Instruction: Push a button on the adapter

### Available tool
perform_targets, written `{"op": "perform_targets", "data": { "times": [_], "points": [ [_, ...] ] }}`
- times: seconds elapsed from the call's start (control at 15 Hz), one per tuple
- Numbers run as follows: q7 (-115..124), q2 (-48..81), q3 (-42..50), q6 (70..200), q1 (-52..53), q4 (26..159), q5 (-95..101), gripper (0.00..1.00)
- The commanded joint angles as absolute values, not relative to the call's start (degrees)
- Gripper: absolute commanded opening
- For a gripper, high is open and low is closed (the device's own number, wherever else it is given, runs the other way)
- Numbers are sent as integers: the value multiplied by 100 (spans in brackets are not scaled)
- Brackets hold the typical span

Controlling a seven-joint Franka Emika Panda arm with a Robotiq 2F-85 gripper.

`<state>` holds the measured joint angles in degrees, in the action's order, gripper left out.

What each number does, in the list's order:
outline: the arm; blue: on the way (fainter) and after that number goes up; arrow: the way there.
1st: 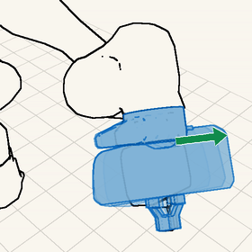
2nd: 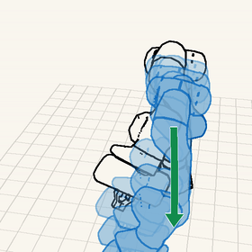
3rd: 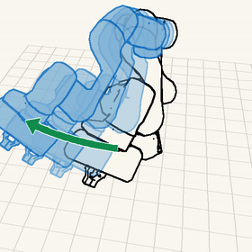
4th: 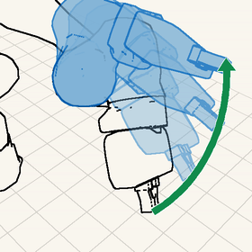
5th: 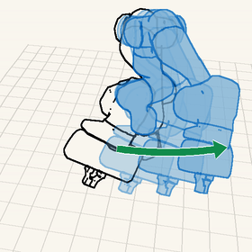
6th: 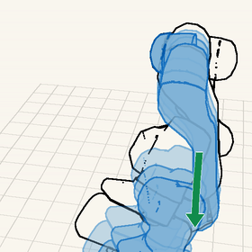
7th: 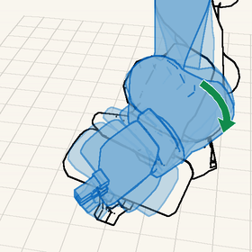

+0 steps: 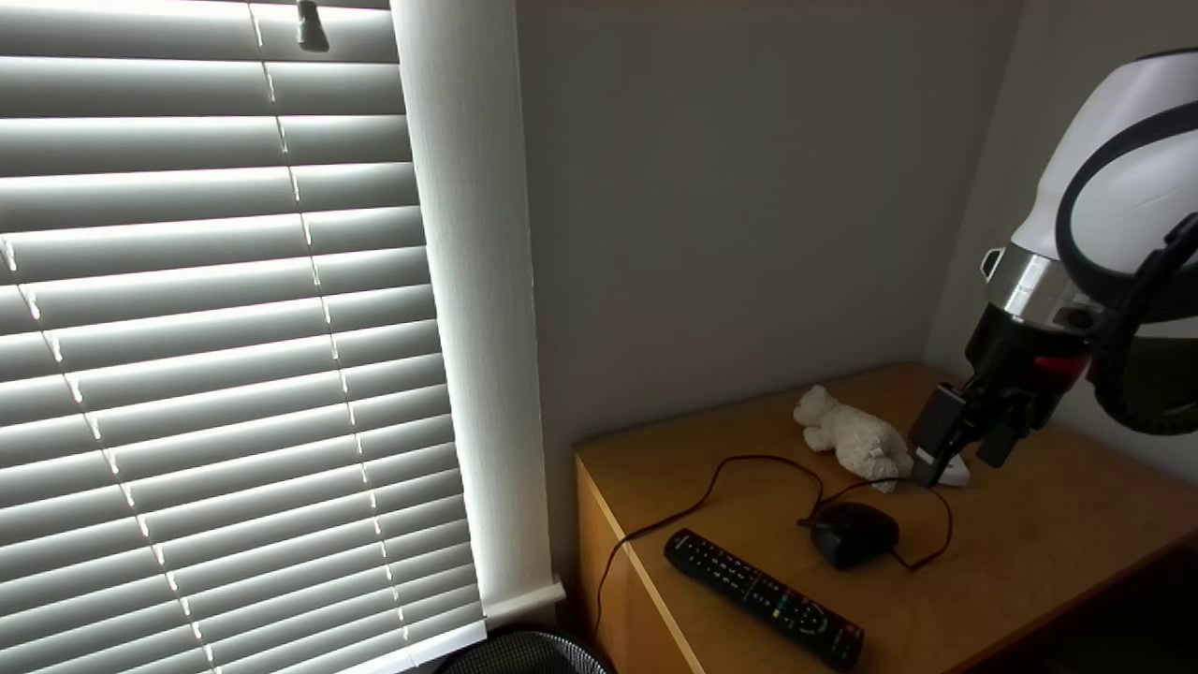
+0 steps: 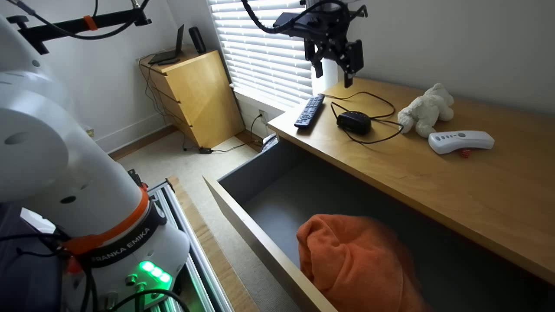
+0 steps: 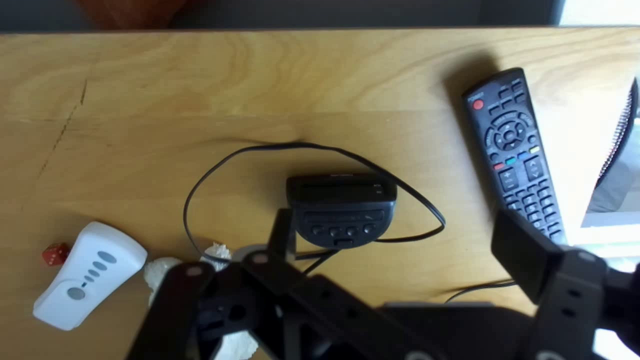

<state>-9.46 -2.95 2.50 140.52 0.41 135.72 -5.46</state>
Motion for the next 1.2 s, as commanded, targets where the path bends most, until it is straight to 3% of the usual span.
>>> {"op": "perform_targets", "data": {
  "times": [0.0,1.07,1.13],
  "points": [
    [-980,-216,219,14048,-19,13559,-581,100],
    [-1125,456,212,14588,-62,13277,-1120,100],
    [-1169,576,197,14662,-74,13213,-1192,77]
  ]
}}
